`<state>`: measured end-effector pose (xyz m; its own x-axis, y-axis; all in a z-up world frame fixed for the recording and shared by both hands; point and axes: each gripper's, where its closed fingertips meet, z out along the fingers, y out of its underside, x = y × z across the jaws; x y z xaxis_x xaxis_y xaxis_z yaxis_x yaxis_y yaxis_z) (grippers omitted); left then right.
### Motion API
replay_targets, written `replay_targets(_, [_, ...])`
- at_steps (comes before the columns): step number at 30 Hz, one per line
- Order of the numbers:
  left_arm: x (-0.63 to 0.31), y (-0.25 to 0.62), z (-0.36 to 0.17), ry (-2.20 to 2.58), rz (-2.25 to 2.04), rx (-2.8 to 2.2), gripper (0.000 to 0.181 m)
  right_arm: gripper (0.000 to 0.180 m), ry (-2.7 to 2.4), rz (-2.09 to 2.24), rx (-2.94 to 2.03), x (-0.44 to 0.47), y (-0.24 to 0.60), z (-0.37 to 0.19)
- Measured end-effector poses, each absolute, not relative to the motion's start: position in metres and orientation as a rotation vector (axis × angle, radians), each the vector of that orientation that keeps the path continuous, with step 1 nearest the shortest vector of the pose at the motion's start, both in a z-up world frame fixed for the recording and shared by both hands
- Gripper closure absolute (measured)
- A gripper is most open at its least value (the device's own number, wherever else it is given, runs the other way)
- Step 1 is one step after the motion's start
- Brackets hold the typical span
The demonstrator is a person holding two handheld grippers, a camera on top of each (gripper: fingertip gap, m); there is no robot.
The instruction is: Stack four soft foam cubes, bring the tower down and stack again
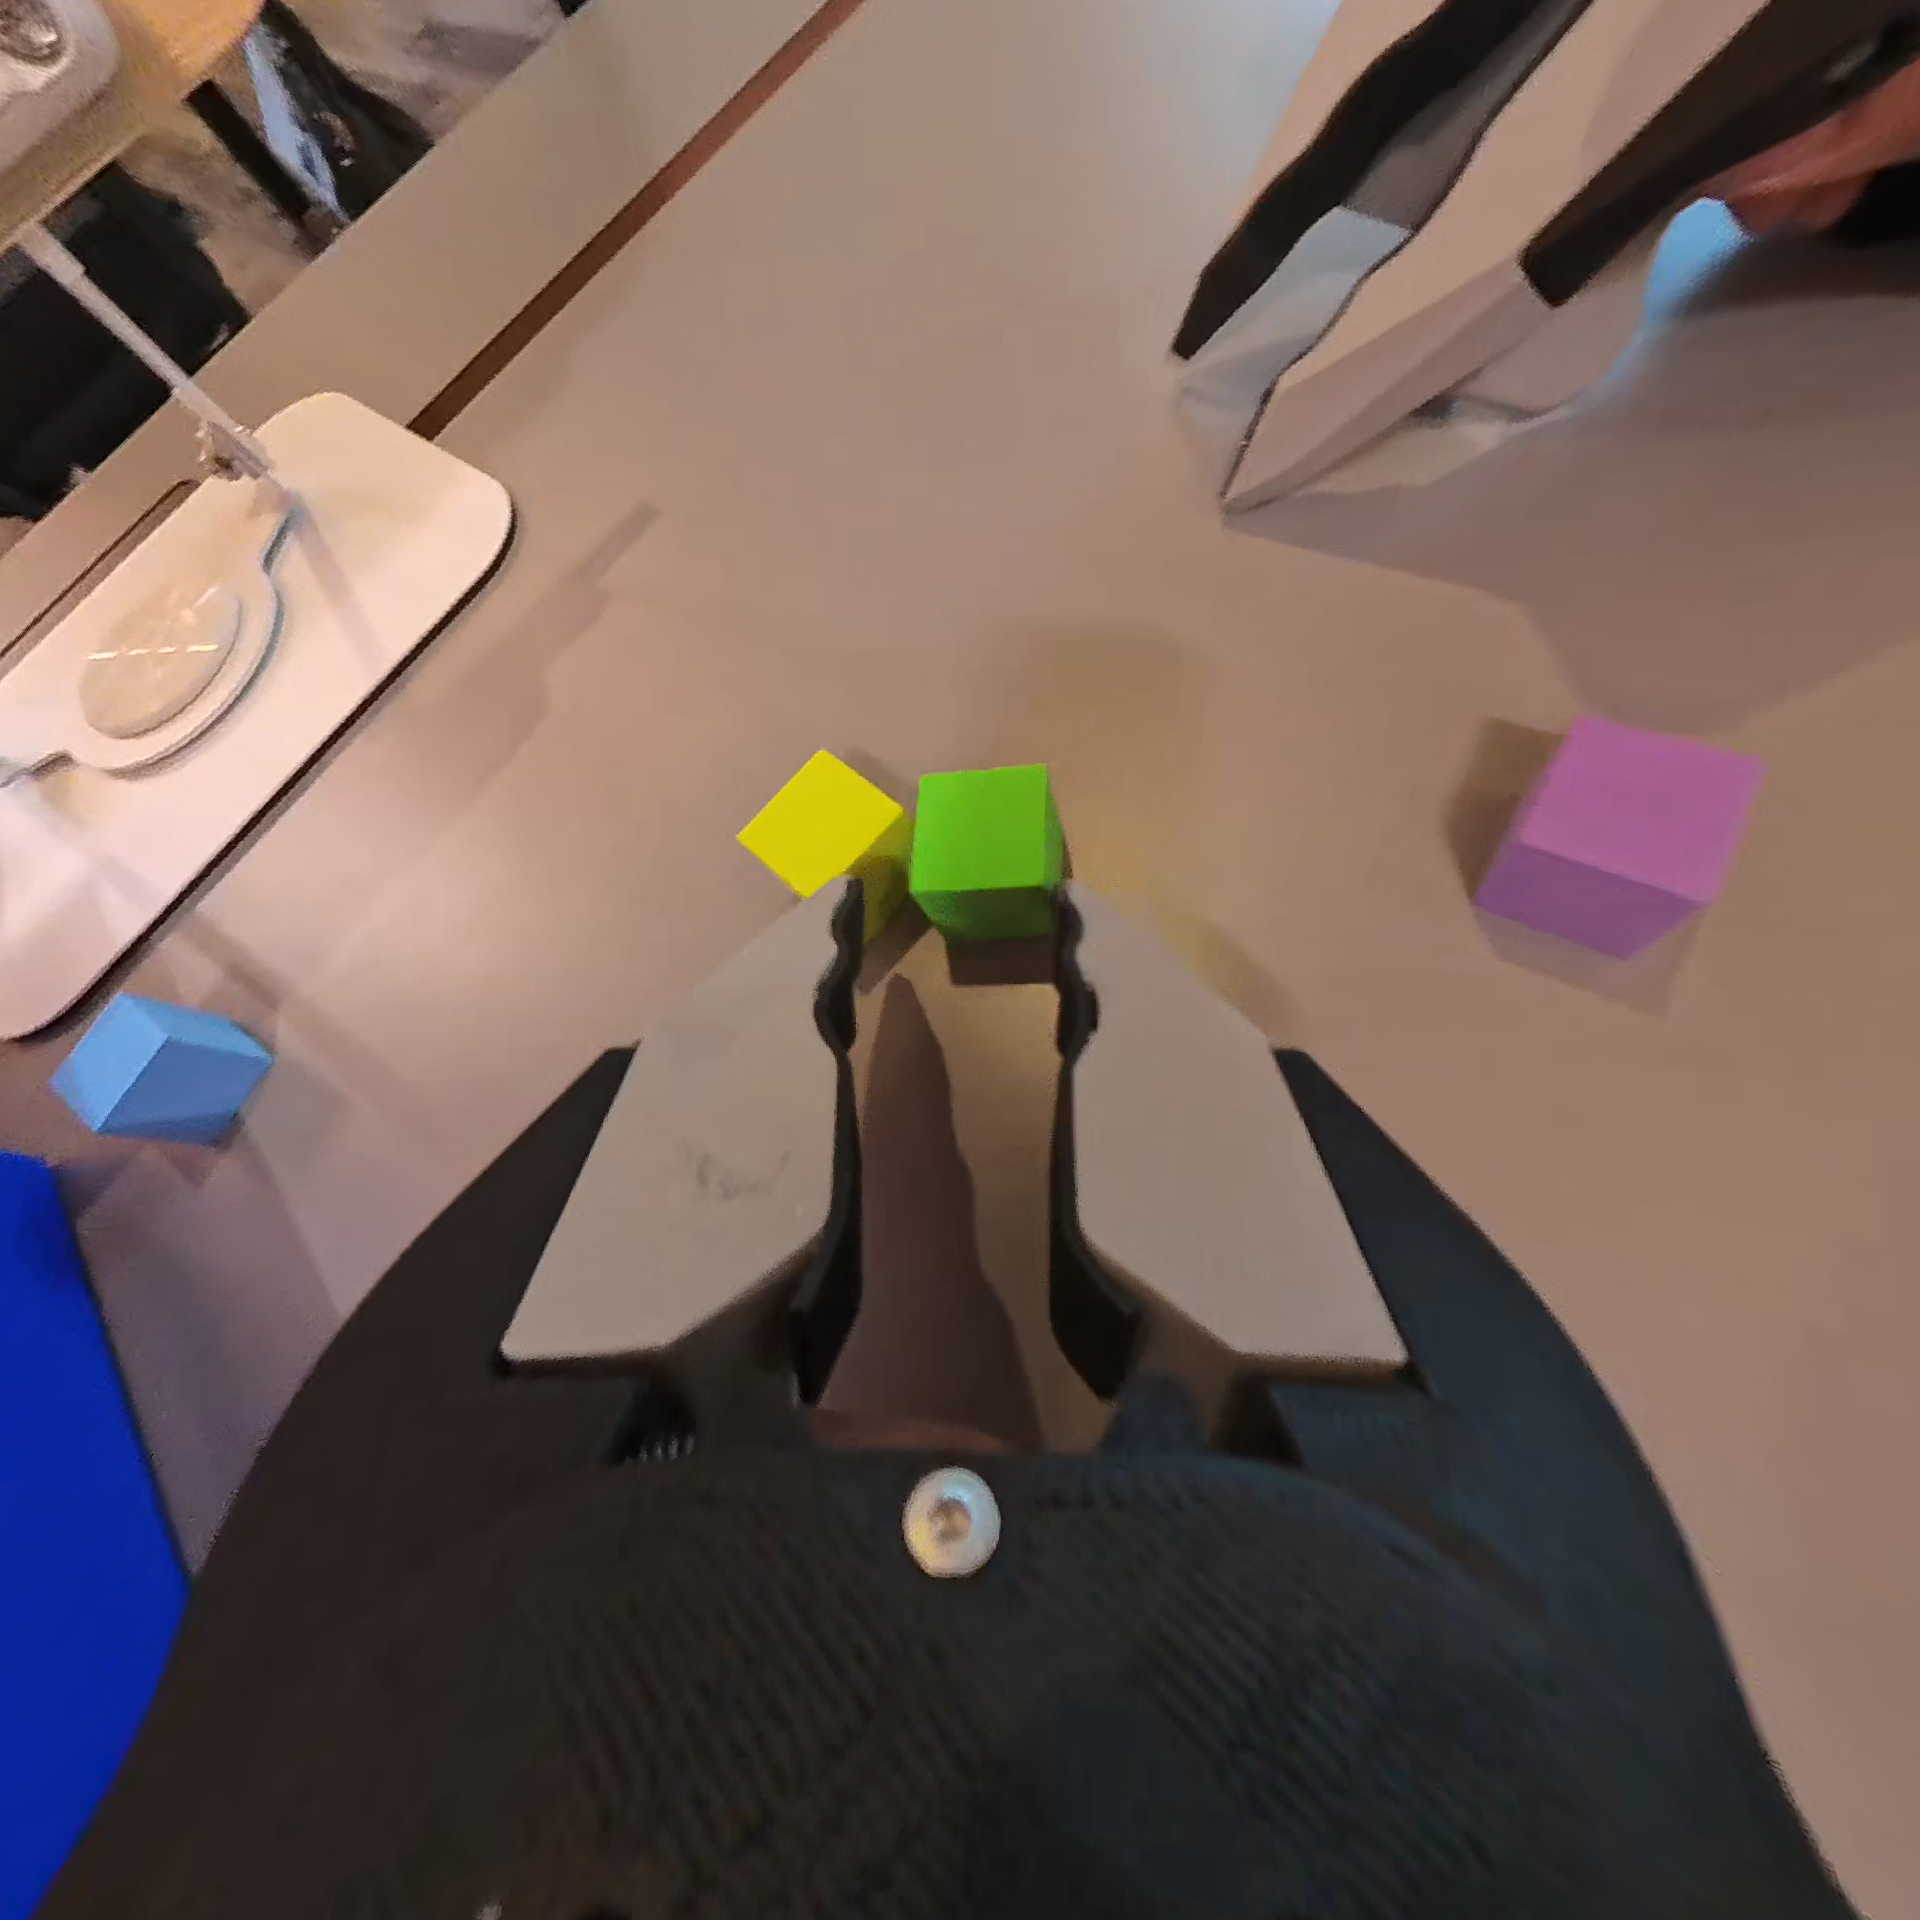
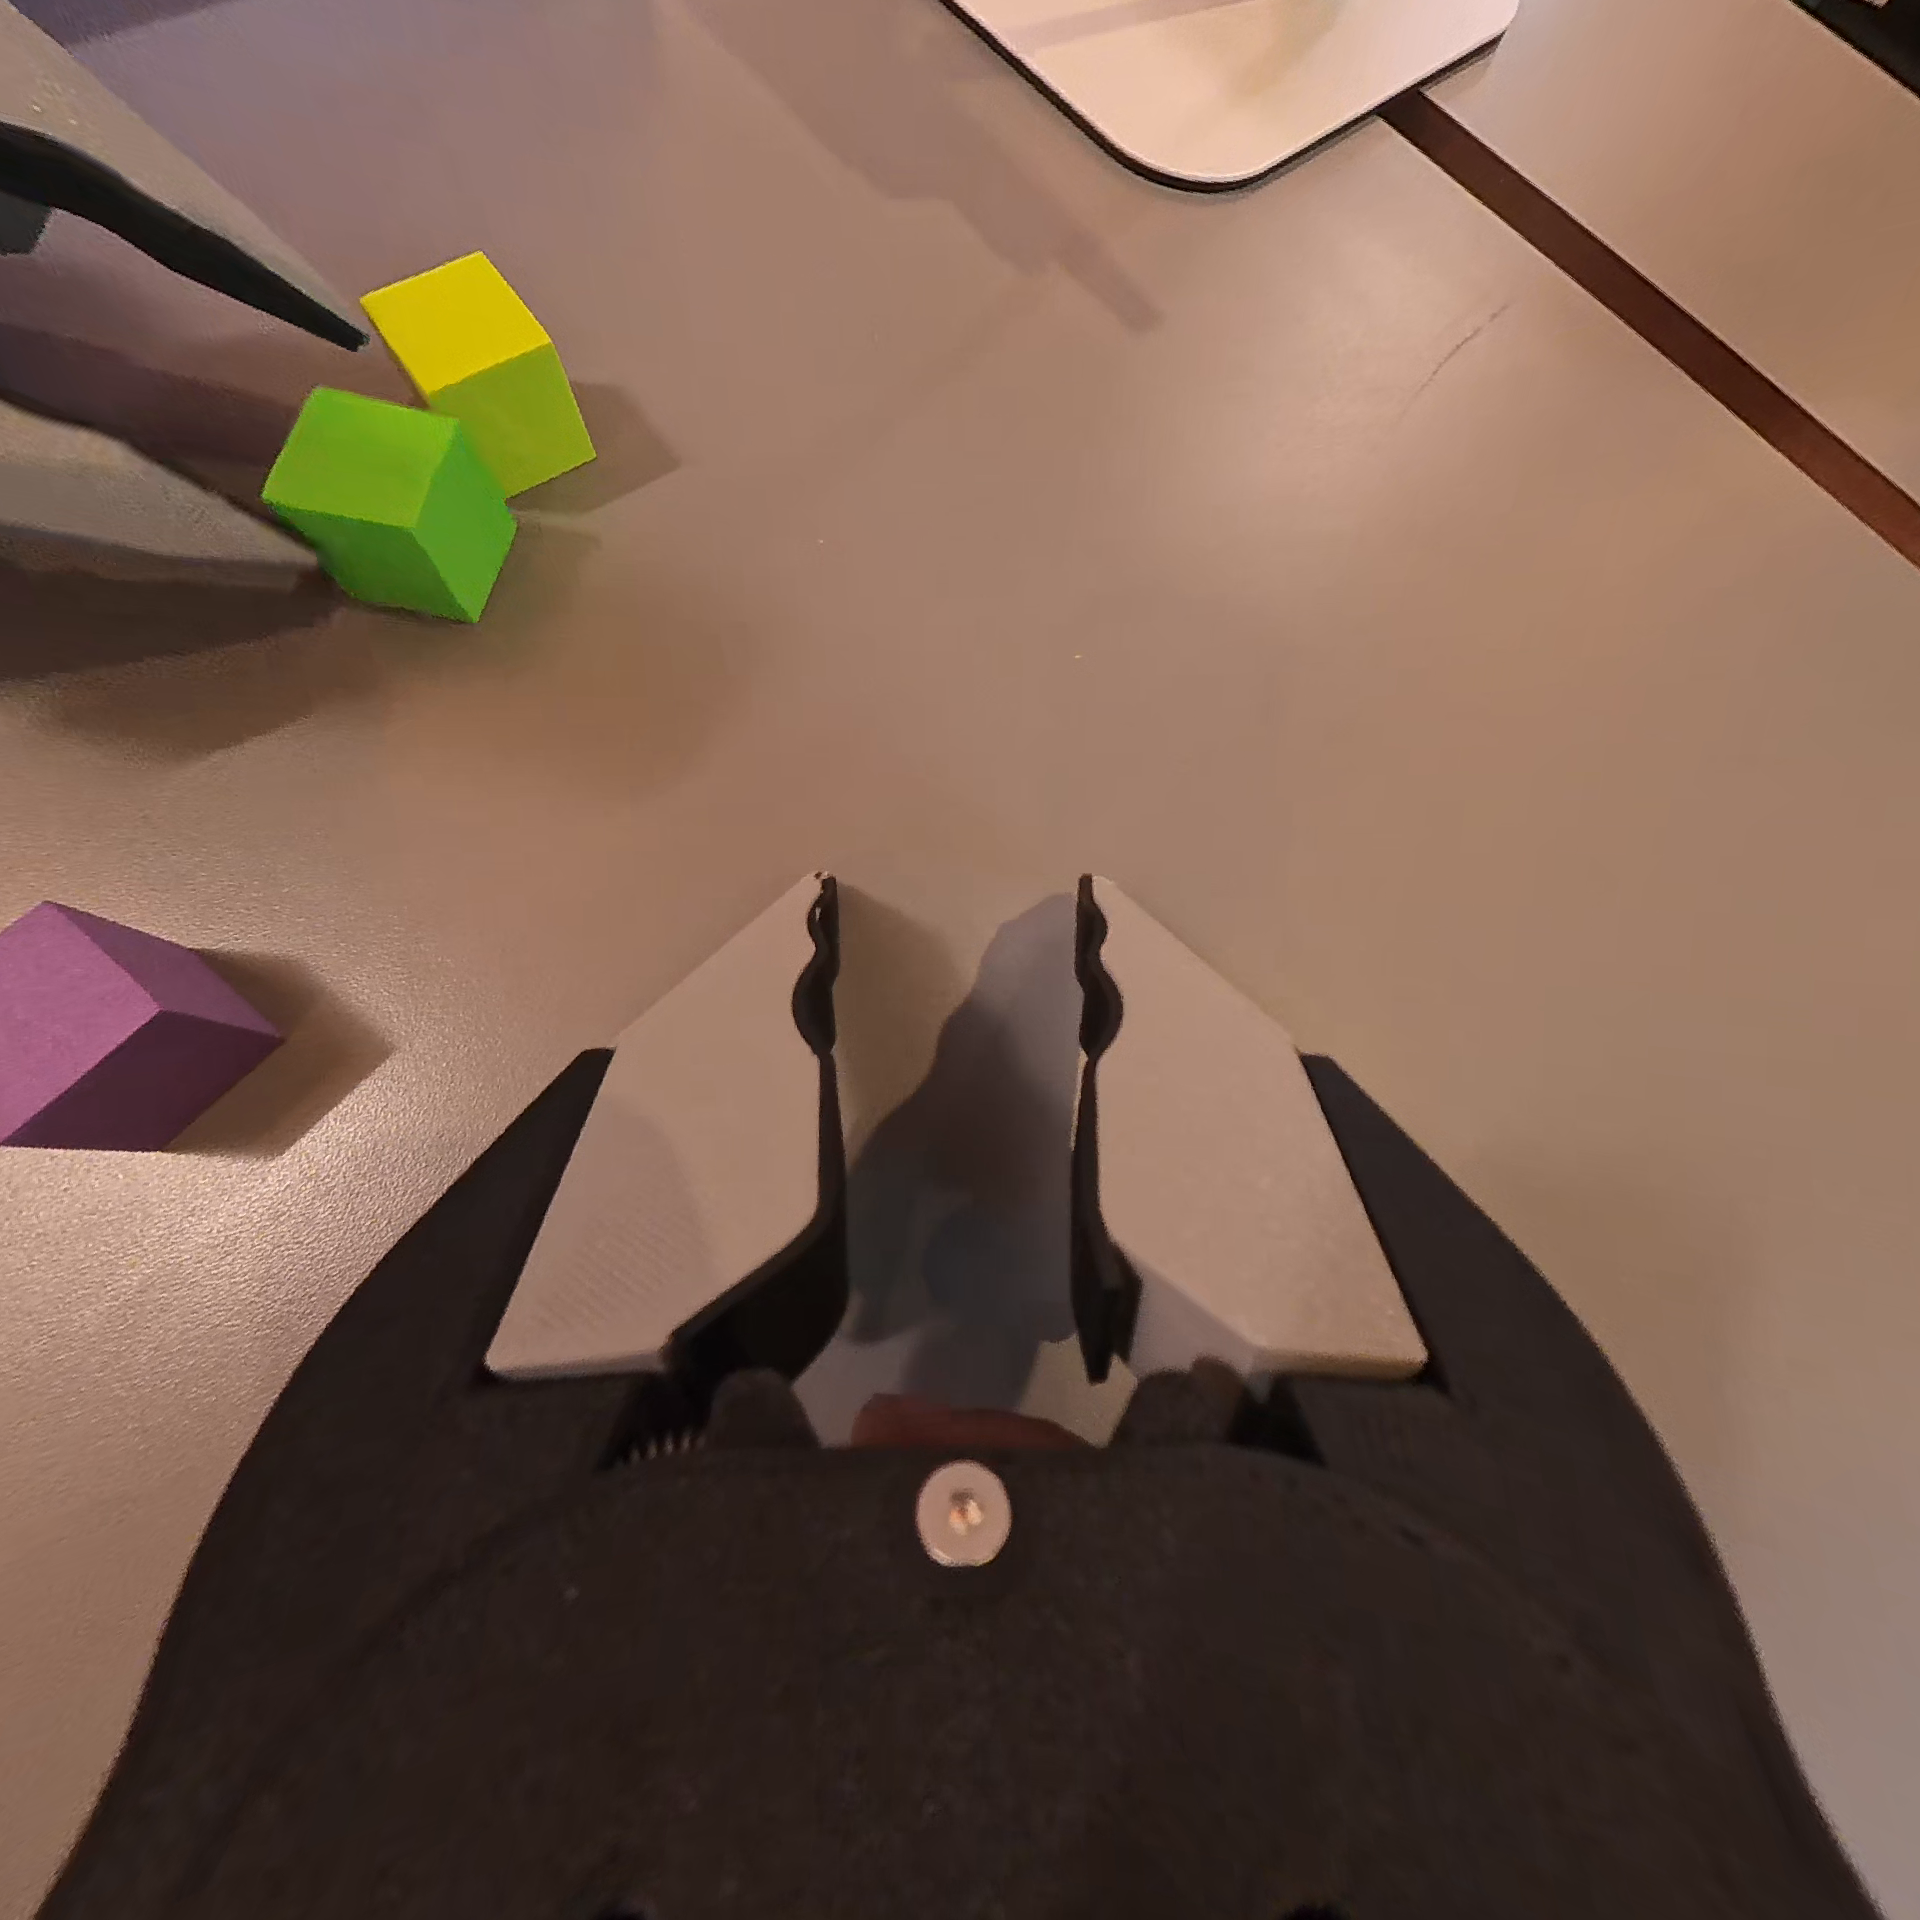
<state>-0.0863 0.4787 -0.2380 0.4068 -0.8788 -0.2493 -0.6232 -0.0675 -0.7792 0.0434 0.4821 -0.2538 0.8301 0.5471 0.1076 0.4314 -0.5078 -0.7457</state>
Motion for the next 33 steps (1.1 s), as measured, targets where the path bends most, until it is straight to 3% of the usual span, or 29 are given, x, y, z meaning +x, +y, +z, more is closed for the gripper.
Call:
replay_targets(5, [-0.086, 0.477, -0.240, 1.317, -0.386, -1.795, 0.174, 0.129, -0.668, 0.101, -2.178, 0.051, 0.486, -0.252])
replay_targets(8, [-0.085, 0.474, -0.244, 1.353, -0.372, -1.793, 0.180, 0.126, -0.661, 0.041, -2.163, 0.053, 0.488, -0.251])
replay_targets(10, [-0.085, 0.471, -0.249, 1.387, -0.360, -1.806, 0.180, 0.126, -0.669, 0.011, -2.151, 0.053, 0.488, -0.250])
replay_targets(13, [-0.085, 0.472, -0.252, 1.399, -0.324, -1.813, 0.165, 0.126, -0.679, -0.015, -2.139, 0.052, 0.488, -0.249])
replay_targets(20, [-0.086, 0.473, -0.252, 1.380, -0.354, -1.832, 0.157, 0.125, -0.674, -0.004, -2.144, 0.052, 0.488, -0.249])
replay_targets(33, [-0.085, 0.472, -0.252, 1.391, -0.355, -1.825, 0.158, 0.127, -0.682, -0.003, -2.141, 0.051, 0.488, -0.250])
